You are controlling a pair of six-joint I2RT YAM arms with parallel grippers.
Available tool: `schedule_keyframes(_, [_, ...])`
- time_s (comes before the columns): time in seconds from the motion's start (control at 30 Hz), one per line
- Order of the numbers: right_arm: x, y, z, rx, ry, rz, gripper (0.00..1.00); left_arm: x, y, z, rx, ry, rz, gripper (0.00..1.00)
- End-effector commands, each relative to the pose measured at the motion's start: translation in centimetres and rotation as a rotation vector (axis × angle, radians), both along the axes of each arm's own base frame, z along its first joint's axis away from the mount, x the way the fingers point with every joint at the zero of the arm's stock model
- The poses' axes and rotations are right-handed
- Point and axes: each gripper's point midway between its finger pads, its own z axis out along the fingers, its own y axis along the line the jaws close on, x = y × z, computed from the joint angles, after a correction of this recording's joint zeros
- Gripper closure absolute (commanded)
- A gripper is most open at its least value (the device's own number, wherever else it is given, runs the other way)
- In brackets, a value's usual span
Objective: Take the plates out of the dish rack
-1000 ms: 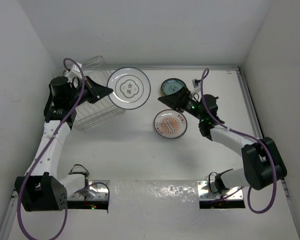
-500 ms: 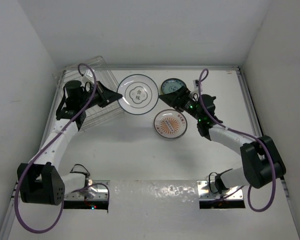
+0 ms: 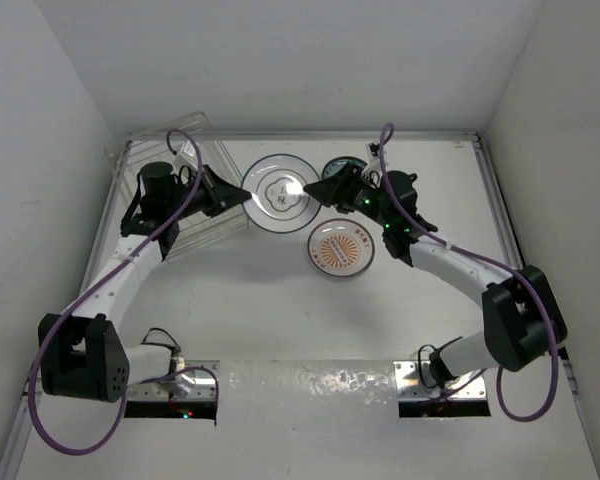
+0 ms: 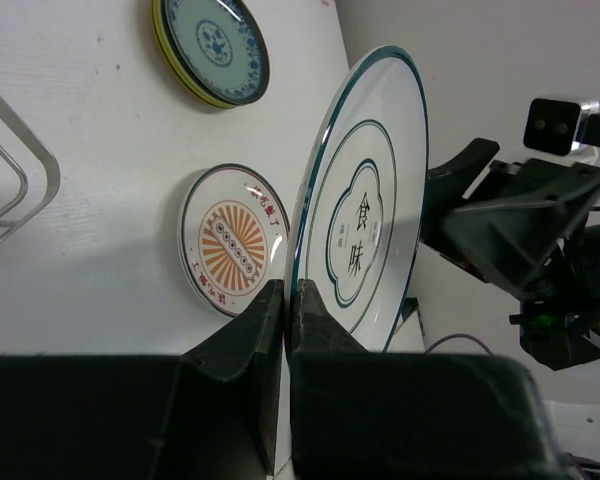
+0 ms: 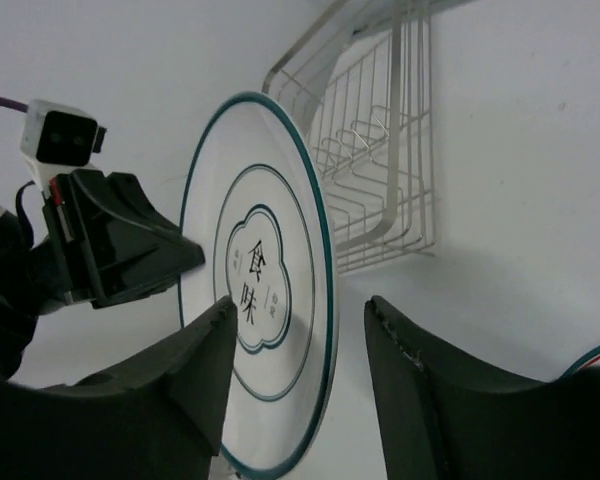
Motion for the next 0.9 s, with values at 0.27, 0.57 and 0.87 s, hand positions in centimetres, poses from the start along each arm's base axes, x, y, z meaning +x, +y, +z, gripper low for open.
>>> schedule_keyframes(0.27, [0.2,-1.5,-3.7,-0.131,0.104,-0.090,1.00,2.4,2.9,-1.1,0.228,0.023,0.184,0.02])
schedule_keyframes(0.57, [-3.2,-14.4,-13.0,-0.246,0.328,-0.372,1.00,-0.2,11.4,0.7,0.625,0.008,0.466,0.00])
schedule_keyframes(0.87, [-4.6,-13.9,-16.4,-0.309,0.399,-0.208,0.90,-2.3,13.1,-4.0,0.747,0.067,0.459,0.00])
